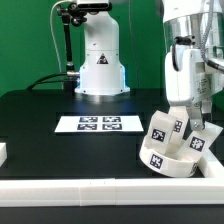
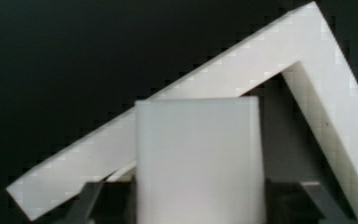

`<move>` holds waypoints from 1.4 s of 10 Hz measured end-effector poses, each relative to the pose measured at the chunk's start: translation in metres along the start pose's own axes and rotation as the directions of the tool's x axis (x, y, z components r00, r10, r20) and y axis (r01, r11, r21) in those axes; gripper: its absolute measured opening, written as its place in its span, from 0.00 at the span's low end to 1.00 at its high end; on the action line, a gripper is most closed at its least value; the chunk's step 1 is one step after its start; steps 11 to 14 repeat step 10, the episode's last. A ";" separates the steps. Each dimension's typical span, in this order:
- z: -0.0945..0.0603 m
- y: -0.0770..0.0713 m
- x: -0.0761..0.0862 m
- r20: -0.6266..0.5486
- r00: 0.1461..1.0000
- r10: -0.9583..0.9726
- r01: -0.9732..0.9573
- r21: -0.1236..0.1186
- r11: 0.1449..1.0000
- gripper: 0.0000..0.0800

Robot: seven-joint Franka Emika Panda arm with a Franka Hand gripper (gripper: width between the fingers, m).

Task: Assemble stool

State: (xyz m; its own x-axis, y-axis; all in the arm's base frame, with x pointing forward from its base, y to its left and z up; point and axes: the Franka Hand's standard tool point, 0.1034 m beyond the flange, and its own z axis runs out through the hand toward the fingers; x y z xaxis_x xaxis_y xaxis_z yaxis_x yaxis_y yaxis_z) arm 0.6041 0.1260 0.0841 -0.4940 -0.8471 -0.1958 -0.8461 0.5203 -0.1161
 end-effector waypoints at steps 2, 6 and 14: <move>-0.008 -0.001 -0.004 0.011 1.000 -0.021 0.021 -0.007 1.000 0.71; -0.043 -0.008 -0.029 0.074 0.997 -0.029 0.028 0.019 0.999 0.81; -0.043 -0.005 -0.032 0.075 0.997 -0.035 0.034 0.019 0.999 0.81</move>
Offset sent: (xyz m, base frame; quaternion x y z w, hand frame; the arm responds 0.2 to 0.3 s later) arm 0.0015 0.0064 0.0397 -0.0128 -0.0287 0.0002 0.9995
